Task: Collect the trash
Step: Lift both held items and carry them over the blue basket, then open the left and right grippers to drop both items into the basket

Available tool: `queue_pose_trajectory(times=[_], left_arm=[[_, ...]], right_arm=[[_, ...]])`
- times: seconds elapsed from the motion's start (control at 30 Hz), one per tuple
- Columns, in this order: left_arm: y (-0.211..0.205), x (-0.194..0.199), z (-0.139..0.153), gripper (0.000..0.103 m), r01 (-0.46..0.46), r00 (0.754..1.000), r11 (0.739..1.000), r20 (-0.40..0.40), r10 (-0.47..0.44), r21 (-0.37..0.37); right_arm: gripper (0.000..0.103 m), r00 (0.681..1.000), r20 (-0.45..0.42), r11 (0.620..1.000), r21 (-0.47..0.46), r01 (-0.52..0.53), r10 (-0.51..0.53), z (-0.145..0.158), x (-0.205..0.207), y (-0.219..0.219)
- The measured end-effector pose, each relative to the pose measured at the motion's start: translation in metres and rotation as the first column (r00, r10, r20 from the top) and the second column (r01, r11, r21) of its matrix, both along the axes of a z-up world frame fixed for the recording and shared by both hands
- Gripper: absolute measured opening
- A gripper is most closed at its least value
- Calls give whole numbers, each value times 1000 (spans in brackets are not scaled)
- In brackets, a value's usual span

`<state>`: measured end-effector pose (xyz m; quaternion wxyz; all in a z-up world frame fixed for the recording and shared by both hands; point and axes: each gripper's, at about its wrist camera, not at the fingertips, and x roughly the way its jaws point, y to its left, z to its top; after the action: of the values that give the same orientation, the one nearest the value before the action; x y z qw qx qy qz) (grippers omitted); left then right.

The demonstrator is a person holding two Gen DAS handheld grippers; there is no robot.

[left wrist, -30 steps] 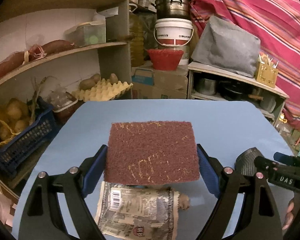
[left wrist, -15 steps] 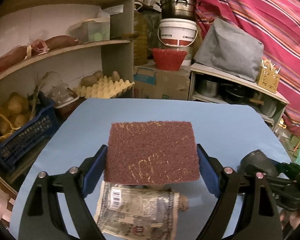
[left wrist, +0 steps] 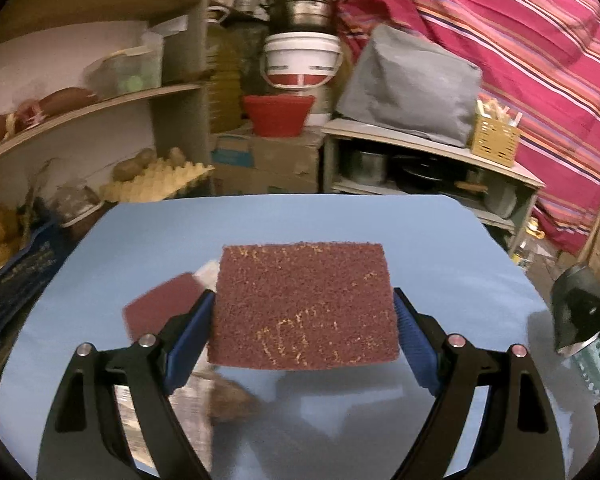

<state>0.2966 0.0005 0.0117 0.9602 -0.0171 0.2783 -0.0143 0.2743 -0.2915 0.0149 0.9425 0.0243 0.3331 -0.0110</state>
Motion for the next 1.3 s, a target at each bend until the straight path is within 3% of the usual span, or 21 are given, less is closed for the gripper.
queue_pose_trajectory(times=[0.23,0.53,0.73,1.03,1.3], left_arm=[[-58,-6,-1,84,102,995,995,11,-102,17],[-149,-23,22,84,257,964,966,60,-257,10],[-222,-34,34,84,374,924,928,89,-372,5],[-324,-36,13,84,518,853,853,35,-520,55],[-359,-23,0,85,555,832,832,-25,-555,18]], right_arm=[[65,990,16,990,-1,139,-139,6,-35,-85],[65,960,96,964,1,266,-265,14,-74,-160],[65,939,100,944,13,331,-330,10,-81,-191],[65,911,73,912,96,399,-406,3,-90,-236],[65,896,61,894,131,429,-440,2,-96,-255]])
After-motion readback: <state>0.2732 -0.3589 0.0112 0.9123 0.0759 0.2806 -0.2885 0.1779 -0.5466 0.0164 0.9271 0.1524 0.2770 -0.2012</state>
